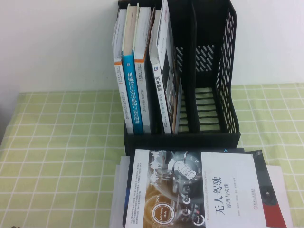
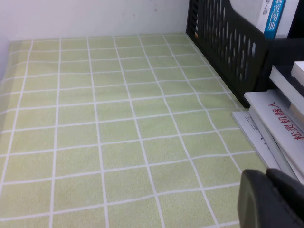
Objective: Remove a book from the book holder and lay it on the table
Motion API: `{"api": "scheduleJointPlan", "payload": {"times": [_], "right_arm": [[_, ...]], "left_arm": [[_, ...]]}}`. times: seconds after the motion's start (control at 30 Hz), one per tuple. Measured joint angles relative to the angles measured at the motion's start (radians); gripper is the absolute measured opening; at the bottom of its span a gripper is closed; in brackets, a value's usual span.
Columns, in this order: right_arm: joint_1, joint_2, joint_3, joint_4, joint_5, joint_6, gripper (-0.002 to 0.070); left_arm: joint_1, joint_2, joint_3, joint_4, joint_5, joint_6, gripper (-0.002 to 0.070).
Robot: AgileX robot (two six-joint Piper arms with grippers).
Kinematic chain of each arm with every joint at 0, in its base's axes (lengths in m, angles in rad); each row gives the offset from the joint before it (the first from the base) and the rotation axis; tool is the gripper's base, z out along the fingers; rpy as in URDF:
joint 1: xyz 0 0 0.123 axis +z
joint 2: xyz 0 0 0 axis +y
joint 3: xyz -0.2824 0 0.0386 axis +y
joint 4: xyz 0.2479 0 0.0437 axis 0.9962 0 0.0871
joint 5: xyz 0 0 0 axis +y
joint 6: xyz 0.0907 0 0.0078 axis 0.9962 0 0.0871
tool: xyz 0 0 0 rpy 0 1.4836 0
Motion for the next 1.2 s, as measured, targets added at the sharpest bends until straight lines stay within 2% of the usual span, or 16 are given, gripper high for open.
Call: {"api": "scheduleJointPlan", "payload": {"times": [0.8,1.03,1.2], "right_arm": [[0.000,0.000,0.006,0.000,-0.035,0.000,-0.0002],[0.000,0.000,0.006,0.000,-0.175,0.000,-0.0002],[0.000,0.000,0.006,0.000,-0.281,0.000,-0.0002]], "left_arm": [[0.000,0.000,0.000,0.000,0.000,-0.004,-0.0001],[0.000,0.000,0.000,-0.009,-0.017,0.009,-0.0001],[0.000,0.000,0.003,-0.025,-0.102,0.009,-0.0001]]}}
